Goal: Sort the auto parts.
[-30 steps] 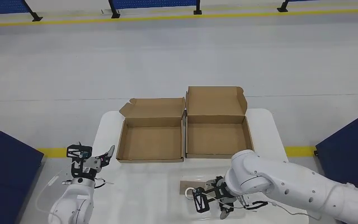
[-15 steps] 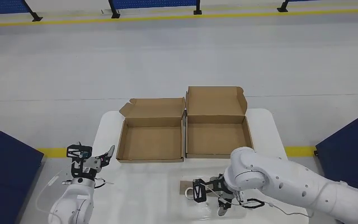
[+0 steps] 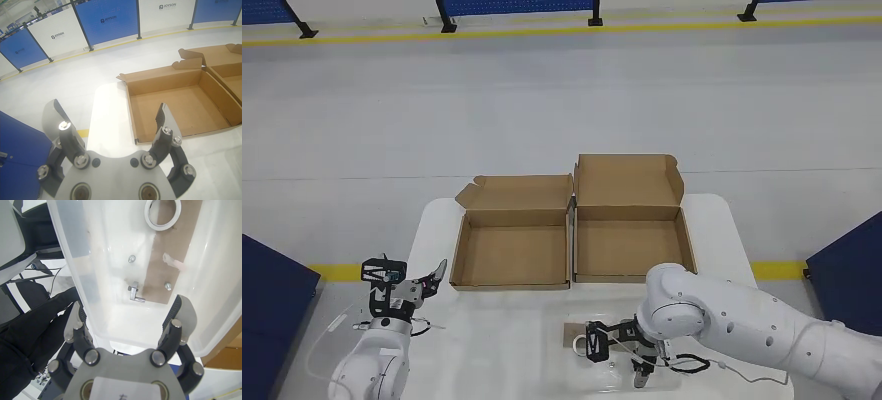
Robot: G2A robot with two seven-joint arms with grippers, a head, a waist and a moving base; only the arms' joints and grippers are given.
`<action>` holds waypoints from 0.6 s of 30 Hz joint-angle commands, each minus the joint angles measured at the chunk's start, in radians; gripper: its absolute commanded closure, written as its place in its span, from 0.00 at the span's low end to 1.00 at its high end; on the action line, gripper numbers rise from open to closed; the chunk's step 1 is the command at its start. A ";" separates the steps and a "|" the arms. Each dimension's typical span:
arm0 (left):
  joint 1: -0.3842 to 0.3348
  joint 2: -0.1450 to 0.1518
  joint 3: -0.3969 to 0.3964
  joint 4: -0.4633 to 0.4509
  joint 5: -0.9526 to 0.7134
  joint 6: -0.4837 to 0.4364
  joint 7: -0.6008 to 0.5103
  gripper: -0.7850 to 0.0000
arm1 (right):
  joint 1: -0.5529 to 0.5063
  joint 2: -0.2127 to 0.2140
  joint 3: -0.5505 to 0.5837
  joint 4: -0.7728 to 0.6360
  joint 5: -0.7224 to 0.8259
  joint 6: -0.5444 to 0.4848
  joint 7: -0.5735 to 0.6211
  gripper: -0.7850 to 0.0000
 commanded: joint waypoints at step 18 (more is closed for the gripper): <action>0.000 0.000 0.000 0.000 0.000 0.000 0.000 0.00 | -0.028 -0.048 -0.001 0.074 -0.075 0.010 0.008 0.00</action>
